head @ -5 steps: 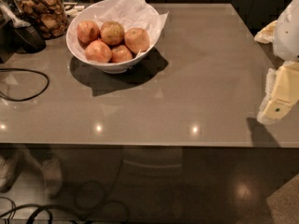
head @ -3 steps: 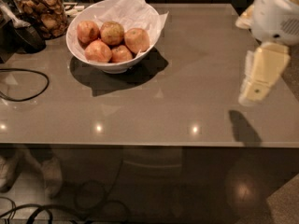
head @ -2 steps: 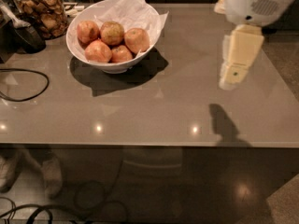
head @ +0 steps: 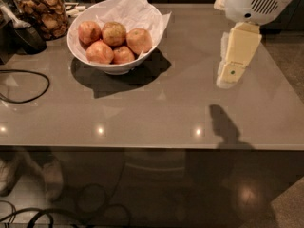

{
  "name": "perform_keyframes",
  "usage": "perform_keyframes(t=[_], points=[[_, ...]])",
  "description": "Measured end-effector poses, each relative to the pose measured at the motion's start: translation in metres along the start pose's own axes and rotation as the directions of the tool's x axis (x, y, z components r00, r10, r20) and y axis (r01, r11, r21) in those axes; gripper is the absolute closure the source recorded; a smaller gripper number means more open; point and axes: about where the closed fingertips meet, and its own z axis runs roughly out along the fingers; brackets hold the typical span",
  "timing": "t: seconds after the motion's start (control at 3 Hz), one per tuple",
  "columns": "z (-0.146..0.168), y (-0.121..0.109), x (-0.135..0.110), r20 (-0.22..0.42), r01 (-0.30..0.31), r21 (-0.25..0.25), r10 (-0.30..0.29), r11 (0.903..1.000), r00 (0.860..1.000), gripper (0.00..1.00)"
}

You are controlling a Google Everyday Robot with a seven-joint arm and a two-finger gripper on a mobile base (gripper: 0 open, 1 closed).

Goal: Pick apple from white bowl

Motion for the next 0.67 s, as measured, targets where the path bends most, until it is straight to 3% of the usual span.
perform_keyframes(t=[0.33,0.67], points=[[0.005,-0.014,-0.014,0.040,-0.005,0.002,0.005,1.0000,0.999,0.00],[0.012,-0.039,-0.042,0.066,0.055,-0.007,-0.054,0.9985,0.996,0.00]])
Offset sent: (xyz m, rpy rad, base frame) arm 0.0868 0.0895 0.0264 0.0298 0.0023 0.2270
